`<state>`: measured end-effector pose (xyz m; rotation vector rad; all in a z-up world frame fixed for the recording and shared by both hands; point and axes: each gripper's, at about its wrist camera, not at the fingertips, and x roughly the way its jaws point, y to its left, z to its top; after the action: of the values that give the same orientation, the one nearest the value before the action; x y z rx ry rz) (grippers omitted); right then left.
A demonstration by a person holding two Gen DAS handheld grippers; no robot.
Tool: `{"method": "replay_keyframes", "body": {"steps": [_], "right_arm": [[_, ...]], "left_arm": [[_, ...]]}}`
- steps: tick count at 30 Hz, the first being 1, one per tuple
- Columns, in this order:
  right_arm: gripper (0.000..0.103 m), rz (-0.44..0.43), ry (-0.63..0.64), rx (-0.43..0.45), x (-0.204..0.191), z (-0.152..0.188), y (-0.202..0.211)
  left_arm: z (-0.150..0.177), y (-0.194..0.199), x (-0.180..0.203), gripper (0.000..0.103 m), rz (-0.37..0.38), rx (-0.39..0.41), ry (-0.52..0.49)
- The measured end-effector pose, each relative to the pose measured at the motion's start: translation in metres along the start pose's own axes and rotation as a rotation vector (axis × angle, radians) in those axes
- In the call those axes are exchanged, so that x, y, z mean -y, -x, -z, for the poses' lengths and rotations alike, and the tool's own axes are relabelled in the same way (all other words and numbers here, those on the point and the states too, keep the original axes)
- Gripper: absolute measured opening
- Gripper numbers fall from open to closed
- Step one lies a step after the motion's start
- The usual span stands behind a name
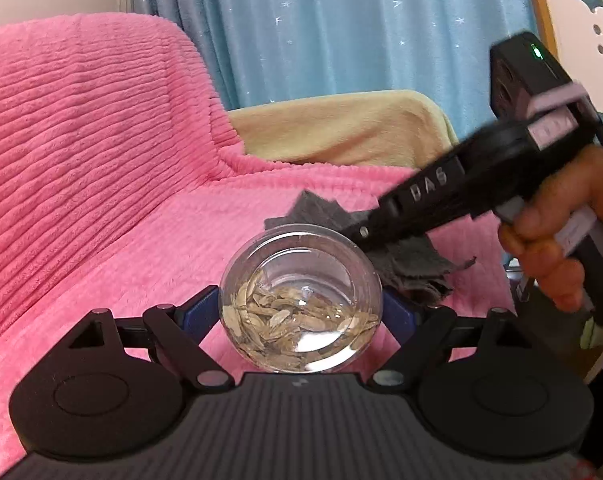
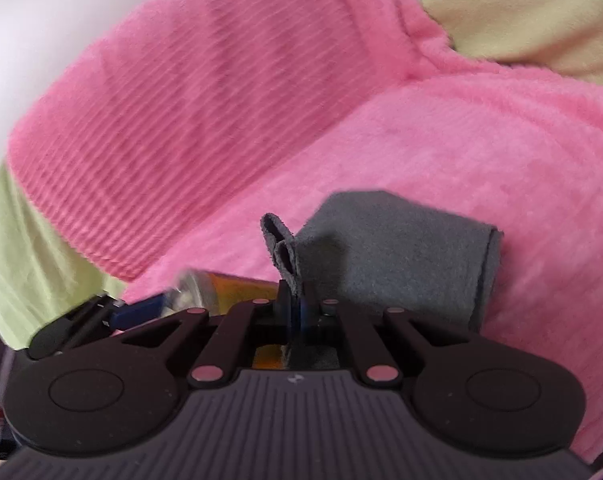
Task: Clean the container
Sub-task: 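Turn the jar upright with the left gripper while the right gripper lifts the cloth, then wipe the jar's lid with the right gripper's cloth while the left gripper holds the jar upright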
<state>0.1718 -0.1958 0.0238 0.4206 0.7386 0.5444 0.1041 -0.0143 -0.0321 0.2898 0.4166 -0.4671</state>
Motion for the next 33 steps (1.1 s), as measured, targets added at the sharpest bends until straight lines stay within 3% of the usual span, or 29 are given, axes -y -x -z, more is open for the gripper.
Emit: {"method": "replay_keyframes", "body": {"steps": [5, 9, 12, 16, 21, 29, 33], "right_arm": [[0.003, 0.038, -0.013, 0.014, 0.004, -0.002, -0.008], [0.003, 0.036, -0.009, 0.117, 0.001, -0.005, 0.005], [0.003, -0.006, 0.008, 0.210, -0.005, -0.006, 0.021], [0.003, -0.112, 0.061, 0.260, -0.017, -0.005, 0.033], [0.003, -0.205, 0.186, 0.180, -0.040, 0.004, 0.017], [0.002, -0.092, 0.351, 0.037, -0.047, 0.007, -0.022], [0.003, -0.127, 0.246, -0.018, -0.034, 0.005, -0.015]], "left_arm": [[-0.012, -0.011, 0.019, 0.087, -0.047, -0.009, -0.022], [-0.021, 0.000, 0.030, 0.086, -0.046, -0.016, -0.013], [-0.024, 0.021, 0.035, 0.086, -0.031, -0.019, -0.019], [-0.020, 0.050, 0.038, 0.086, -0.042, -0.009, -0.017], [-0.014, 0.049, 0.042, 0.085, -0.043, 0.011, 0.011], [-0.005, 0.046, 0.051, 0.085, -0.046, 0.062, 0.002], [-0.006, 0.046, 0.051, 0.086, -0.039, 0.060, -0.006]]}}
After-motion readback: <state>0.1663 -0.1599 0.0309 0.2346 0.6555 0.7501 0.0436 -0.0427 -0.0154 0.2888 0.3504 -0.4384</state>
